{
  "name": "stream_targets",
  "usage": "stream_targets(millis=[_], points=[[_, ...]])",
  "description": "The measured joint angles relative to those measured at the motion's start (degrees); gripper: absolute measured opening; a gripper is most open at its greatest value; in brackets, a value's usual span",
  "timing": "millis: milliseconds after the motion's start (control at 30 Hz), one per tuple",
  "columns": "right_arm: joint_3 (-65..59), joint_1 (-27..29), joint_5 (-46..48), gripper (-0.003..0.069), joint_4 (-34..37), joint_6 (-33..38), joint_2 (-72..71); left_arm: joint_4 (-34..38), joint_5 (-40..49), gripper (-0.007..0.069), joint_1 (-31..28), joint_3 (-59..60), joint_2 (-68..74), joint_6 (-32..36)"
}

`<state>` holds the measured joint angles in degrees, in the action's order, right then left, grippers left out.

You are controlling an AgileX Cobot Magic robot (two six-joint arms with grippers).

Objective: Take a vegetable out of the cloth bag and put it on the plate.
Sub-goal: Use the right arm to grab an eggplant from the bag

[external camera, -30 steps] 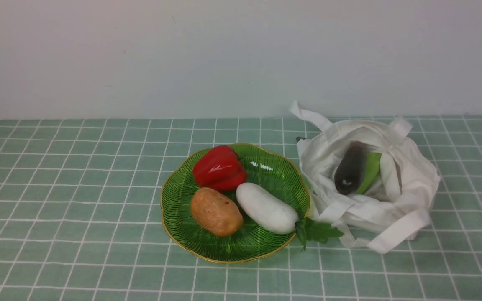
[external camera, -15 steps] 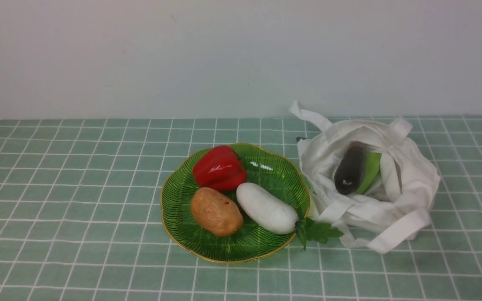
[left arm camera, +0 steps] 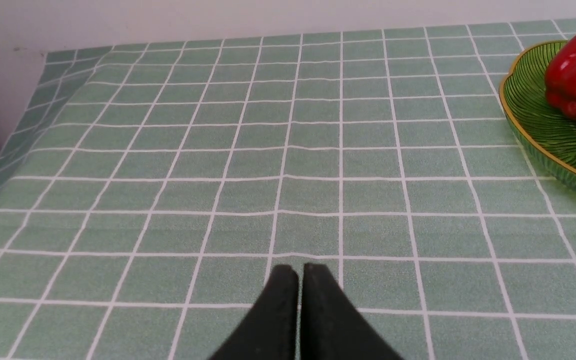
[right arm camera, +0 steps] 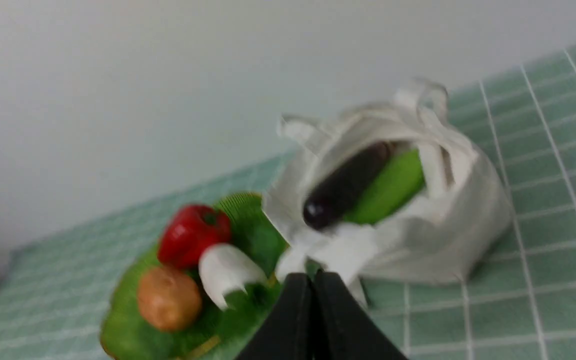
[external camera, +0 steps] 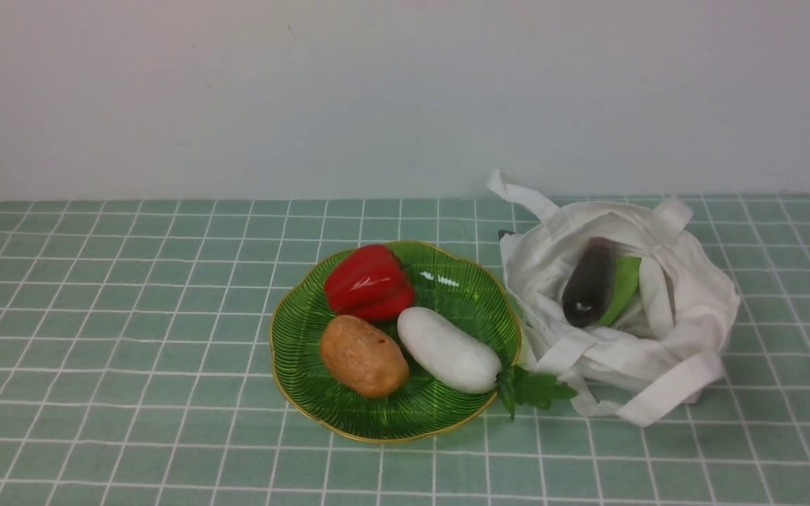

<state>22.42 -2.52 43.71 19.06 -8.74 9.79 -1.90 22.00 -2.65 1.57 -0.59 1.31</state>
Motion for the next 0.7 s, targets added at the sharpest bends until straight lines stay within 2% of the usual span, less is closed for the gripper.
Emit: stream_targets(millis=[200, 433, 700], points=[[4.1, 0.0, 11.5, -0.0015, -4.9, 0.3, 12.8, 0.0, 0.0, -0.0008, 0.0, 0.0, 0.0, 0.0], [4.5, 0.0, 13.3, -0.0015, -5.4, 4.0, 25.5, 0.0, 0.0, -0.0008, 0.0, 0.0, 0.0, 0.0], [4.5, 0.0, 13.3, -0.0015, -4.9, 8.7, 33.1, 0.0, 0.0, -0.0008, 0.0, 0.0, 0.0, 0.0]])
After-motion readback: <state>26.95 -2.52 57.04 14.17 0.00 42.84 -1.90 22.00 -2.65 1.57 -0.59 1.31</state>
